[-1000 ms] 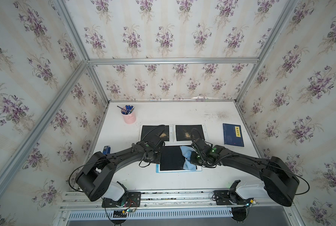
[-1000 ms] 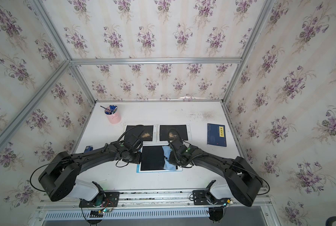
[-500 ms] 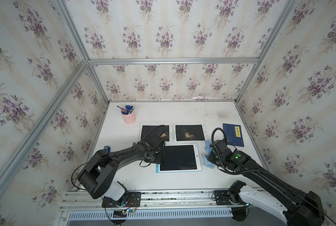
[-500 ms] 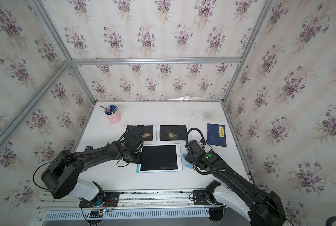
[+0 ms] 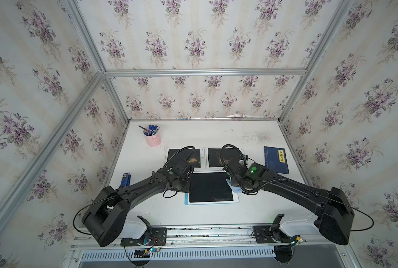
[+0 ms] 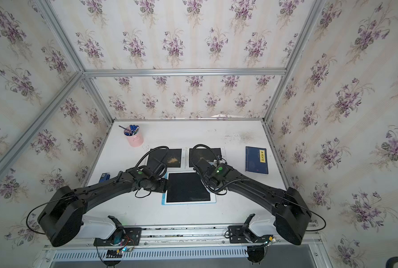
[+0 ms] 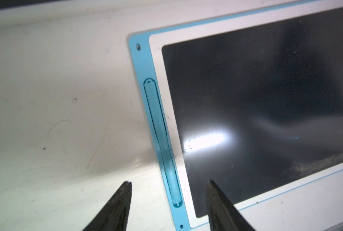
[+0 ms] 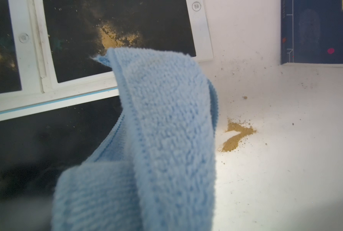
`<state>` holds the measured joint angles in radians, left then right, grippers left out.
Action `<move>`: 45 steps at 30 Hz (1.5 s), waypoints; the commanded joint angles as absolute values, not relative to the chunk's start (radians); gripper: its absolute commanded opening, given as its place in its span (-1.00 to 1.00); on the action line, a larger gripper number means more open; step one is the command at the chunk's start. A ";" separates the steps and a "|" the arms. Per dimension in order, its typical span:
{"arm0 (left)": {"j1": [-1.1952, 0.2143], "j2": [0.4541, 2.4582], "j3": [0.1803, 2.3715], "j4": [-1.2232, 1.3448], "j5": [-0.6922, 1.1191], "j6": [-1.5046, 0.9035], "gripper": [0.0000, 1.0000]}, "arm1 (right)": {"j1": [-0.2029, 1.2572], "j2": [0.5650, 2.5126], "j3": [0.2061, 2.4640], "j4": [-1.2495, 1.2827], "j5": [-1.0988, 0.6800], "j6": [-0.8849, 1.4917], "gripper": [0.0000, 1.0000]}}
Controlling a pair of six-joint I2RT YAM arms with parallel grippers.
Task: Wipe the drawing tablet
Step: Wipe the dirt from the drawing tablet.
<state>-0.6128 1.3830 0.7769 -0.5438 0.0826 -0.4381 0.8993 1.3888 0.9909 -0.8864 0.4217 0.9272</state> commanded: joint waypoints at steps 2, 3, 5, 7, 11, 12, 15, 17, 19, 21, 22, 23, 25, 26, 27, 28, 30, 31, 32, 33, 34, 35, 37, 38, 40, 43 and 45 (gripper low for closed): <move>-0.542 1.338 0.775 -0.573 0.132 -0.430 0.24 | 0.946 1.503 1.056 -0.934 0.445 0.899 -1.00; -0.515 1.317 0.766 -0.569 0.153 -0.429 0.25 | 0.962 1.544 1.076 -0.930 0.439 0.897 -1.00; -0.478 1.270 0.752 -0.571 0.179 -0.427 0.30 | 0.994 1.621 1.116 -0.918 0.430 0.887 -1.00; -0.455 1.236 0.748 -0.590 0.182 -0.416 0.31 | 1.024 1.709 1.162 -0.917 0.418 0.892 -1.00; -0.426 1.208 0.746 -0.616 0.191 -0.396 0.32 | 1.050 1.801 1.221 -0.867 0.334 0.872 -0.20; -0.419 1.206 0.746 -0.618 0.197 -0.393 0.31 | 1.052 1.799 1.220 -0.836 0.309 0.861 0.13; -0.405 1.203 0.739 -0.617 0.211 -0.388 0.31 | 1.056 1.762 1.214 -0.767 0.243 0.828 0.83; -0.402 1.202 0.739 -0.610 0.216 -0.389 0.31 | 1.056 1.727 1.213 -0.736 0.210 0.810 1.00; -0.402 1.204 0.741 -0.605 0.220 -0.390 0.32 | 1.053 1.694 1.223 -0.737 0.198 0.798 0.99; -0.401 1.210 0.744 -0.597 0.225 -0.390 0.31 | 1.037 1.669 1.230 -0.754 0.189 0.787 0.99; -0.402 1.216 0.745 -0.594 0.228 -0.392 0.31 | 1.025 1.652 1.221 -0.751 0.176 0.778 1.00; -0.402 1.222 0.746 -0.592 0.230 -0.392 0.31 | 1.010 1.635 1.205 -0.741 0.157 0.767 1.00; -0.402 1.235 0.747 -0.587 0.235 -0.392 0.31 | 0.970 1.594 1.139 -0.710 0.106 0.753 1.00; -0.402 1.240 0.748 -0.586 0.238 -0.391 0.31 | 0.953 1.577 1.108 -0.693 0.085 0.748 1.00; -0.402 1.242 0.748 -0.585 0.239 -0.391 0.31 | 0.938 1.563 1.080 -0.677 0.066 0.742 0.99; -0.402 1.245 0.748 -0.586 0.239 -0.391 0.31 | 0.927 1.546 1.045 -0.661 0.047 0.737 0.98; -0.402 1.248 0.747 -0.584 0.235 -0.391 0.31 | 0.925 1.533 1.007 -0.633 0.028 0.735 0.96; -0.402 1.250 0.746 -0.584 0.234 -0.391 0.31 | 0.925 1.534 0.993 -0.616 0.014 0.736 0.96; -0.402 1.254 0.747 -0.582 0.233 -0.391 0.31 | 0.925 1.541 0.982 -0.604 0.004 0.739 0.95; -0.402 1.258 0.746 -0.582 0.233 -0.391 0.31 | 0.925 1.551 0.977 -0.596 0.002 0.742 0.96; -0.402 1.263 0.746 -0.580 0.233 -0.392 0.31 | 0.925 1.567 0.971 -0.586 0.000 0.742 0.95; -0.402 1.268 0.744 -0.576 0.235 -0.393 0.31 | 0.925 1.582 0.967 -0.574 -0.005 0.742 0.95; -0.402 1.279 0.738 -0.569 0.238 -0.395 0.31 | 0.928 1.608 0.965 -0.548 -0.022 0.741 0.94; -0.402 1.284 0.734 -0.564 0.242 -0.397 0.32 | 0.927 1.621 0.966 -0.536 -0.024 0.744 0.94; -0.402 1.294 0.725 -0.555 0.252 -0.403 0.32 | 0.928 1.652 0.967 -0.522 -0.023 0.746 0.94; -0.413 1.302 0.713 -0.540 0.258 -0.416 0.31 | 0.931 1.693 0.970 -0.524 -0.009 0.744 0.88; -0.439 1.308 0.713 -0.539 0.234 -0.420 0.32 | 0.933 1.706 0.969 -0.533 0.015 0.745 0.79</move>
